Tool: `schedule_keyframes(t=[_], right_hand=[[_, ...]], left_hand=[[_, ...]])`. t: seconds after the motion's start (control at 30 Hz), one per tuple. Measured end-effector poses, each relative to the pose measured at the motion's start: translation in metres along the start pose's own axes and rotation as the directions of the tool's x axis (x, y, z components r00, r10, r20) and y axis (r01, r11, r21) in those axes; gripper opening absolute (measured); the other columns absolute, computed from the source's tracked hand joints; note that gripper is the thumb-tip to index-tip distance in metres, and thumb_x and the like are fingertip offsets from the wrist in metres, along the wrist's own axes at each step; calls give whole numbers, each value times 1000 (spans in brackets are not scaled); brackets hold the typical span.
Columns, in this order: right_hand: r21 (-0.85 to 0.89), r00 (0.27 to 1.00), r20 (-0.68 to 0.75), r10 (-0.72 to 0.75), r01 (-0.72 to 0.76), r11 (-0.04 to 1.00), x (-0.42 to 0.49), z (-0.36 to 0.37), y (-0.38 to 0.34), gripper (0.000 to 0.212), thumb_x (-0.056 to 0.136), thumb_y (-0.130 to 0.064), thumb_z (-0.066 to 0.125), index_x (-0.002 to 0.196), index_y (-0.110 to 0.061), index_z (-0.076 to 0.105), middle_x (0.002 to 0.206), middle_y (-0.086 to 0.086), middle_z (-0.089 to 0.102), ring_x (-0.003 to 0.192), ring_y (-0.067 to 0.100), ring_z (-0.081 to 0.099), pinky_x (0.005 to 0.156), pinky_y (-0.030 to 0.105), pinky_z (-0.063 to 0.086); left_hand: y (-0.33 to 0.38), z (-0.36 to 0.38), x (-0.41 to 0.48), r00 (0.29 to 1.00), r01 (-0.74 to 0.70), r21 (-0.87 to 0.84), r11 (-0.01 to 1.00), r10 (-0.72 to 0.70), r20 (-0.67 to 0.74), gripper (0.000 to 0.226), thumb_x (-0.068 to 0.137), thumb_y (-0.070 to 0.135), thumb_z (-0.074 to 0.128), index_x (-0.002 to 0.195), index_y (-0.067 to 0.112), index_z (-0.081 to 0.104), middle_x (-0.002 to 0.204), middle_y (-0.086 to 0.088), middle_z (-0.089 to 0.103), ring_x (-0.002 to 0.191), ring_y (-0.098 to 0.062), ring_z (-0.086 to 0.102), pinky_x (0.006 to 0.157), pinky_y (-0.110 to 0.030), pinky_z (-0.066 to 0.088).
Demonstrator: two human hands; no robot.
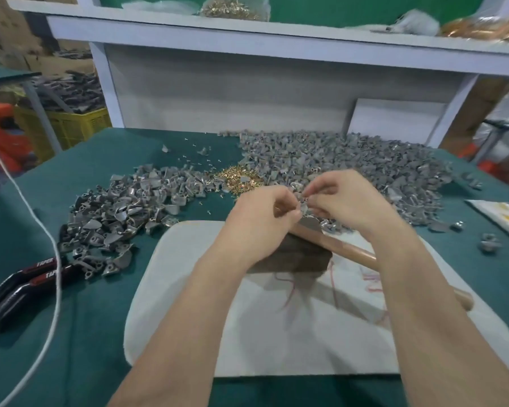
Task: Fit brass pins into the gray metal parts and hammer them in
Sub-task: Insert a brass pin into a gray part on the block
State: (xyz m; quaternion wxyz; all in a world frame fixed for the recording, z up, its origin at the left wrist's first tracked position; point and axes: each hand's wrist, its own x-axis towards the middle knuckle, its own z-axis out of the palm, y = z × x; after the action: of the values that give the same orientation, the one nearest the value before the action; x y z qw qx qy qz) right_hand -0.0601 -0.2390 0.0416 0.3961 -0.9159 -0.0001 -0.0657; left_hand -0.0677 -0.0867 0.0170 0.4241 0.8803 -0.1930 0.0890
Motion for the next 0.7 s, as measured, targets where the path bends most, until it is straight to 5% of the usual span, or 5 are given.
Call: schedule_keyframes(t=[0.1, 0.23, 0.4, 0.53, 0.7], right_hand=[[-100, 999, -28, 18, -20, 995, -6, 4, 20, 31, 81, -4, 55, 62, -27, 62, 63, -4, 61, 67, 19, 58, 71, 34, 50], [-194, 1000, 1, -5, 5, 981, -7, 11, 28, 27, 85, -9, 52, 72, -28, 66, 81, -2, 67, 82, 17, 61, 75, 28, 48], [-175, 1000, 12, -29, 30, 984, -6, 11, 31, 17, 85, -16, 57, 83, -25, 70, 80, -6, 66, 82, 13, 61, 73, 24, 44], [-170, 997, 43, -63, 69, 983, -8, 11, 31, 10, 84, -26, 62, 79, -24, 70, 82, -8, 68, 84, 12, 63, 77, 29, 51], [-255, 983, 169, -76, 118, 960, -9, 11, 30, 23, 80, -41, 69, 88, -20, 70, 75, -12, 59, 72, 5, 55, 59, 18, 41]], left_hand=[[4, 12, -2, 997, -15, 244, 970, -3, 76, 9, 90, 25, 60, 84, 31, 59, 91, 7, 51, 96, -20, 57, 89, -35, 45], [2, 17, -3, 993, -6, 317, 948, -32, 114, 17, 91, 15, 53, 99, 25, 64, 110, 0, 48, 100, -22, 52, 76, -27, 35], [-2, 10, -5, 983, -40, 246, 968, -6, 181, 24, 87, 5, 52, 90, 25, 65, 108, 1, 45, 94, -18, 53, 84, -30, 44], [-8, 7, -7, 978, -72, 240, 968, 22, 205, 20, 84, 8, 59, 77, 27, 59, 105, 2, 44, 88, -13, 52, 82, -20, 39], [-7, 12, -7, 986, -77, 301, 950, 27, 167, 17, 86, 18, 64, 77, 25, 52, 92, 7, 40, 86, -14, 49, 77, -27, 40]])
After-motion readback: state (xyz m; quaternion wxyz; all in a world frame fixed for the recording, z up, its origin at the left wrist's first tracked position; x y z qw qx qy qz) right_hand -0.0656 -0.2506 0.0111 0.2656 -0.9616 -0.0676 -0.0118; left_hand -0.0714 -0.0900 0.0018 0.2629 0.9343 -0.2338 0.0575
